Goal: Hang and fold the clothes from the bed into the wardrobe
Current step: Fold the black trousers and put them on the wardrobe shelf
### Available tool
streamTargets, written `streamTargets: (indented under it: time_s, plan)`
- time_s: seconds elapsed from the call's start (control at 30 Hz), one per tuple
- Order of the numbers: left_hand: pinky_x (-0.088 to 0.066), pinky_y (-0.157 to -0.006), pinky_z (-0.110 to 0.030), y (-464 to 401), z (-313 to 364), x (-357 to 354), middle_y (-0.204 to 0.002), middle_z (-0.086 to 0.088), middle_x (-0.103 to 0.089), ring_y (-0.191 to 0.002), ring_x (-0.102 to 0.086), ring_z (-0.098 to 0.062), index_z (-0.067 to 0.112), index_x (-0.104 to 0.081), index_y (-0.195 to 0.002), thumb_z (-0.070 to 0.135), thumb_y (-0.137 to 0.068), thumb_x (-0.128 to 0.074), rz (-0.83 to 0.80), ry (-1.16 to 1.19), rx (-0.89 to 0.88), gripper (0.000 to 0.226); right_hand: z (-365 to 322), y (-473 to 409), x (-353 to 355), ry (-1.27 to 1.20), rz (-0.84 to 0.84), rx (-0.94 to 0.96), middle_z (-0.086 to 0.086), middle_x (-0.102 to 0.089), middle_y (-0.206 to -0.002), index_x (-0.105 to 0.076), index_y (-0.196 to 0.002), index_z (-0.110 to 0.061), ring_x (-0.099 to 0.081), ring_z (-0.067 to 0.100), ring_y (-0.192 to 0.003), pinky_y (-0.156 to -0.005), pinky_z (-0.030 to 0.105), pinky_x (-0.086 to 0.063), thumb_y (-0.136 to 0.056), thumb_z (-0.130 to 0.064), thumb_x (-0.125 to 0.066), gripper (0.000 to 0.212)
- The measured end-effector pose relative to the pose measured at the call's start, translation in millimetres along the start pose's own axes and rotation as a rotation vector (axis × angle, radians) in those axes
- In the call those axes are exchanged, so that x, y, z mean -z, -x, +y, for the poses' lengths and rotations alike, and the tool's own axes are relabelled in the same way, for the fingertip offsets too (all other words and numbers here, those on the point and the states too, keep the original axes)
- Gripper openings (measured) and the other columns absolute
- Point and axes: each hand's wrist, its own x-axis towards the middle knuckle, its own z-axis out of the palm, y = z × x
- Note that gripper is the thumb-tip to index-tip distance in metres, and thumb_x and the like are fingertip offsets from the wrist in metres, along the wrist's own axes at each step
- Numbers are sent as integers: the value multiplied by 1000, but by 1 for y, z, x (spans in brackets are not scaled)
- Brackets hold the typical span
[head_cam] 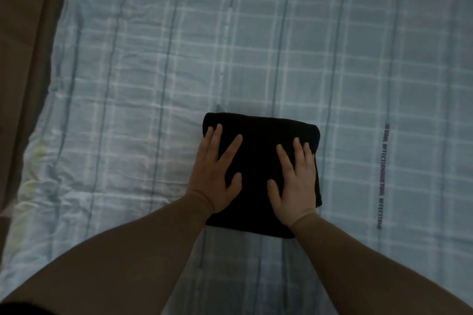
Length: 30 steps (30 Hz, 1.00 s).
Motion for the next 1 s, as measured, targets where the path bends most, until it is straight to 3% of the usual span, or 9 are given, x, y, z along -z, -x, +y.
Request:
streamTargets:
  time_s: [0.2, 0.4, 0.6, 0.67, 0.7, 0.77, 0.87, 0.93, 1.0]
  plan:
    - [-12, -121, -51, -2, -4, 1, -166, -12, 0, -153, 4, -30, 23, -24, -156, 36, -88, -49, -24, 37, 3, 73, 1, -2, -1, -8, 7, 22, 15, -13, -165, -24, -155, -25, -5, 36, -152, -118, 62, -17, -91, -41, -45, 69]
    - [-11, -123, -46, 3, 3, 8, -166, -4, 2, -153, 6, -21, 31, -19, -156, 40, -91, -44, -16, 45, 25, 71, -6, 2, 6, 0, -4, -8, 7, -9, -166, -24, -156, -27, -1, 28, -154, -121, 57, -15, -93, -44, -44, 68]
    - [-14, -120, -30, 21, 20, 14, -166, 7, 1, -151, 6, -6, 36, -17, -156, 45, -93, -44, 143, 72, 97, 69, -19, 18, 25, 64, 74, -63, 0, -11, -166, -22, -156, -32, -3, 19, -154, -123, 52, -12, -94, -52, -40, 67]
    - [-31, -111, -31, 31, 28, 15, -165, 13, 7, -152, -4, -14, 45, -12, -155, 48, -93, -49, 169, 51, 187, 72, -23, 32, 26, 191, 123, -198, -1, -6, -167, -16, -156, -40, -3, 21, -154, -122, 56, -7, -96, -58, -35, 65]
    - [-42, -104, -35, 35, 32, 17, -164, 16, 10, -149, -19, -20, 50, -9, -153, 51, -92, -50, 167, 47, 238, 74, -25, 39, 26, 201, 114, -289, -3, -2, -167, -10, -155, -45, -2, 24, -154, -121, 58, -8, -96, -63, -31, 66]
    - [-52, -82, -35, 41, 41, 20, -163, 19, 12, -126, -51, -21, 55, -5, -151, 56, -92, -50, 134, 37, 303, 74, -27, 48, 24, 76, 67, -405, -8, 6, -167, 0, -153, -52, -5, 32, -152, -119, 59, -17, -92, -70, -29, 70]
    - [-41, -71, -26, 46, 48, 27, -164, 17, 14, -101, -62, -16, 56, -3, -151, 58, -94, -47, 71, 82, 376, 72, -29, 53, 27, -148, 7, -363, -11, 12, -166, 4, -151, -55, -16, 34, -149, -116, 57, -28, -89, -72, -37, 76]
    - [-39, -73, -24, 50, 51, 32, -164, 16, 13, -102, -61, -15, 55, -3, -151, 58, -95, -46, 36, 106, 408, 70, -30, 56, 33, -226, -56, -329, -11, 15, -165, 4, -151, -55, -19, 33, -149, -115, 55, -31, -87, -73, -44, 83]
    - [-38, -80, -24, 59, 56, 36, -164, 17, 11, -116, -56, -15, 55, -6, -151, 58, -96, -46, 6, 141, 447, 68, -32, 65, 39, -320, -118, -342, -13, 14, -165, 0, -152, -55, -22, 29, -149, -114, 51, -33, -85, -70, -53, 86]
